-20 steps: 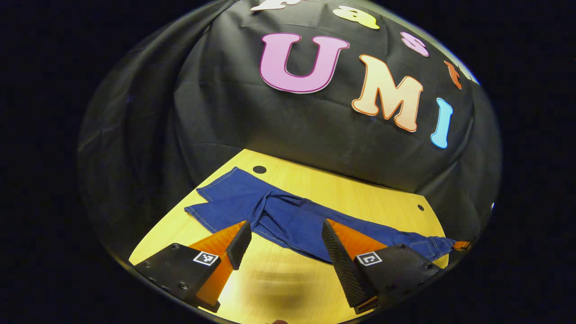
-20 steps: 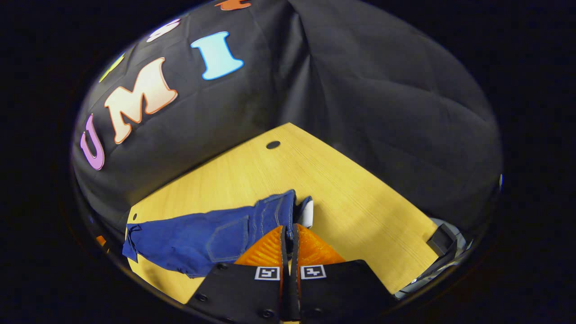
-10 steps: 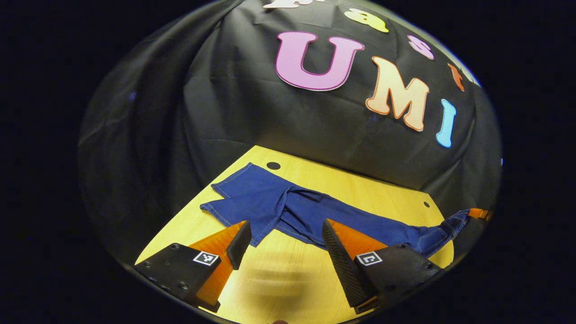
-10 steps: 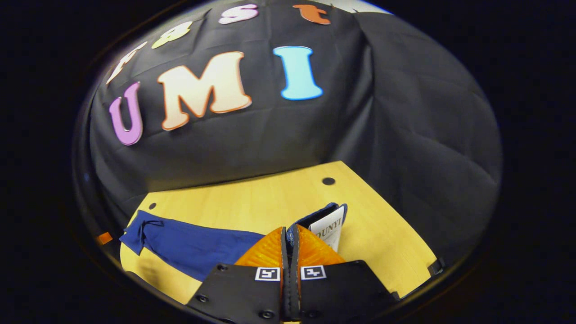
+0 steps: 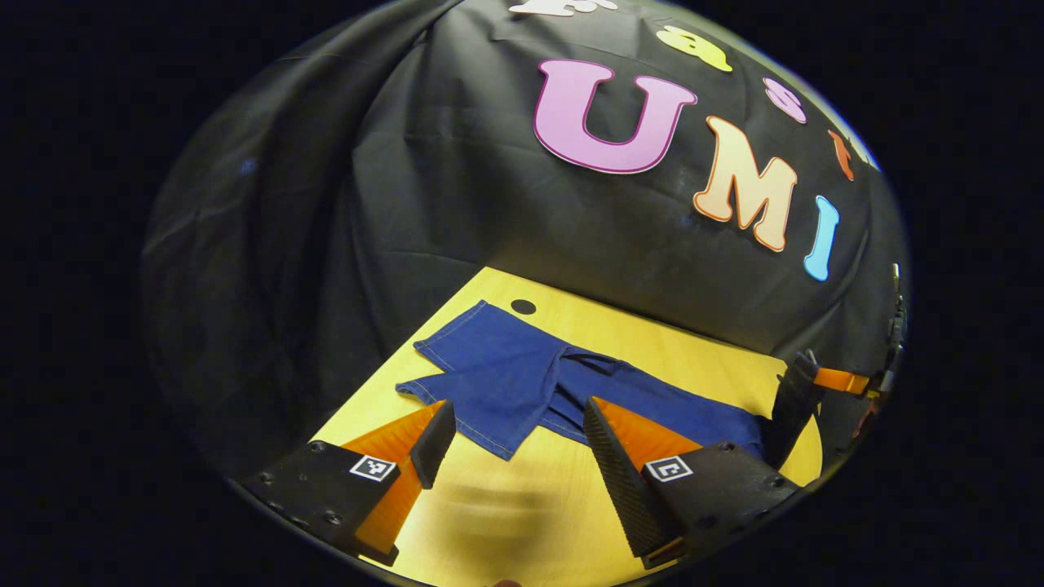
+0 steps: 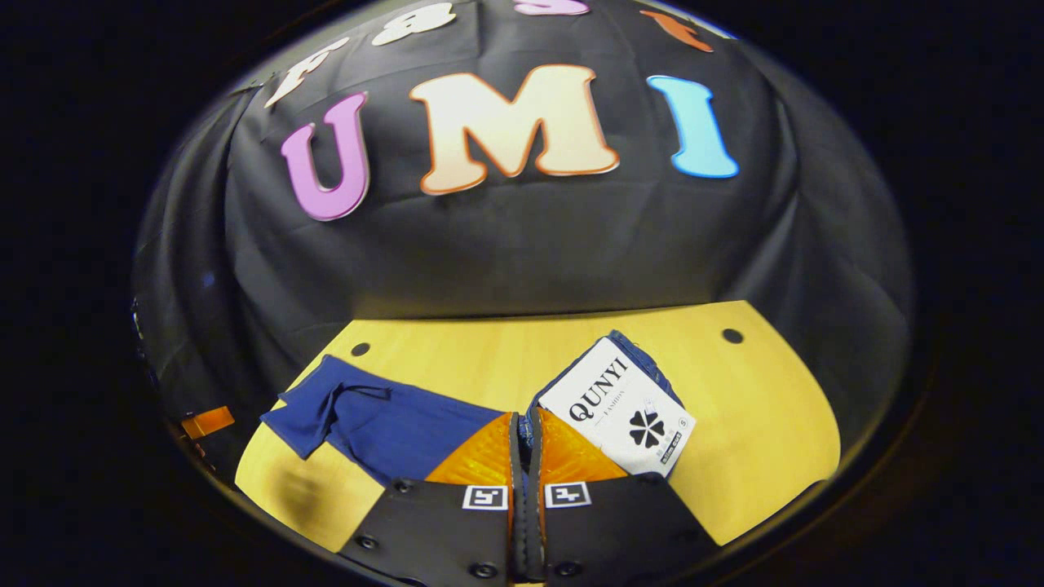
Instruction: Grasp the waist and the cuffs of the jeans and fold them to make the two legs overlap; first hold the waist and fold one-third of the jeans toward the cuffs, then hold the cuffs and fold the remaining one-third in the same direction to finish folding.
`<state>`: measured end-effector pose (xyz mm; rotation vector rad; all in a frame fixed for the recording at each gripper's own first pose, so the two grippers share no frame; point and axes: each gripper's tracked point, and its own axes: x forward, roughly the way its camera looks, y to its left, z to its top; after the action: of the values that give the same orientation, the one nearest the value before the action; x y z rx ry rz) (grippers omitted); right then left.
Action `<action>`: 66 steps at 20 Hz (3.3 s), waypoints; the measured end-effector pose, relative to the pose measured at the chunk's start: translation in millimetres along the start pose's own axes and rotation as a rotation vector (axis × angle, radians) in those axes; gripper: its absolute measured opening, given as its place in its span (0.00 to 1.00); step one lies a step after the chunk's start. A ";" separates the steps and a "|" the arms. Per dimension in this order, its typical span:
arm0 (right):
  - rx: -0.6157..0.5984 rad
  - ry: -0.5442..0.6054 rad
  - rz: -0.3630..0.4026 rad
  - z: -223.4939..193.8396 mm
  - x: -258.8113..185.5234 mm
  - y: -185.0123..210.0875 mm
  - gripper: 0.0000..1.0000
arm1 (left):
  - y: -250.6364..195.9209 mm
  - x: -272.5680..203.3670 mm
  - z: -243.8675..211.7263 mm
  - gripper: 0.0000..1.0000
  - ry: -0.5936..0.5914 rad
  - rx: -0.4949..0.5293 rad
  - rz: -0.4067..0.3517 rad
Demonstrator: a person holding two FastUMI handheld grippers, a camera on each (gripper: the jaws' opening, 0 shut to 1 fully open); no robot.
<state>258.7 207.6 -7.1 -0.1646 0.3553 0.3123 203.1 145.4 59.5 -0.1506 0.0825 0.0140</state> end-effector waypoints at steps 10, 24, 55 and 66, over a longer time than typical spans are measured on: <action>-0.078 0.192 0.126 -92.0 76.2 66.1 0.02 | 43.5 25.2 20.1 0.95 0.008 0.069 0.061; -0.017 0.374 0.333 -136.9 94.9 93.2 0.73 | 85.8 129.4 14.8 0.95 0.167 0.013 0.032; 0.098 0.301 0.064 -99.5 -22.6 -47.4 0.94 | 176.5 218.4 -15.8 0.00 0.311 0.006 0.238; 0.171 0.215 0.000 -87.1 -60.8 -91.5 0.98 | 174.5 194.1 15.7 0.00 0.184 -0.086 -0.033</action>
<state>207.1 86.8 -56.0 -0.0302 0.5928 0.2638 394.3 321.7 32.7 -0.2392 0.2636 -0.0294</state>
